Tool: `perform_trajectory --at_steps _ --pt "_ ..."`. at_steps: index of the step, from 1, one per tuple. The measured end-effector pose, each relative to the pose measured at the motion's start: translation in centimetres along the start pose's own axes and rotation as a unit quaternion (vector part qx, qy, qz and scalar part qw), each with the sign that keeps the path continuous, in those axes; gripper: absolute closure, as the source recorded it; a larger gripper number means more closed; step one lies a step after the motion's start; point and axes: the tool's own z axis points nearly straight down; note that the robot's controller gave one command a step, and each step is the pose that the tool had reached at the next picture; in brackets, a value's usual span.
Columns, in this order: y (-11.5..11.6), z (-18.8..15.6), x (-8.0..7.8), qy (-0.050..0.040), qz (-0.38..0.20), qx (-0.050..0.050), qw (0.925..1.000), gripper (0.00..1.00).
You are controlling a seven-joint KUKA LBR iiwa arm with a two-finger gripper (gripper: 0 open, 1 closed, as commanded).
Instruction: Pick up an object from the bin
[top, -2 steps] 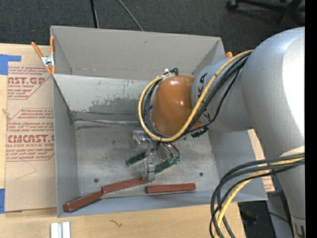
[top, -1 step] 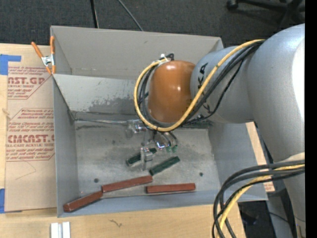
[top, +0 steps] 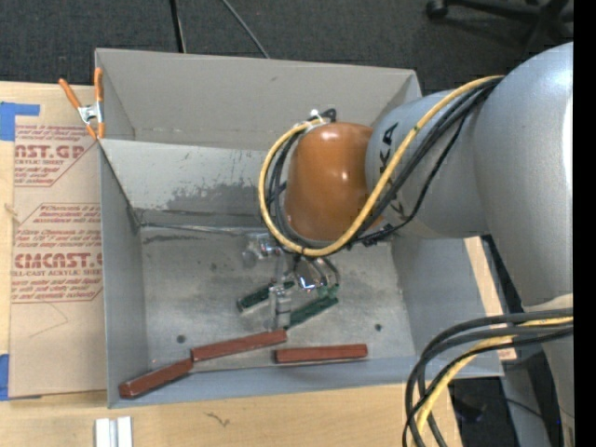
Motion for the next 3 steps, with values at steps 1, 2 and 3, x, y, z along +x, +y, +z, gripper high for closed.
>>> perform_trajectory --at_steps 1,2,3 --pt "-0.65 4.08 -1.34 0.0 -0.09 0.0 0.9959 0.0" --pt "-0.58 4.07 -1.37 -0.0003 -0.09 0.0 0.9959 0.0" --pt "-0.57 3.99 -1.4 -0.0007 -0.09 0.0 0.9959 1.0"
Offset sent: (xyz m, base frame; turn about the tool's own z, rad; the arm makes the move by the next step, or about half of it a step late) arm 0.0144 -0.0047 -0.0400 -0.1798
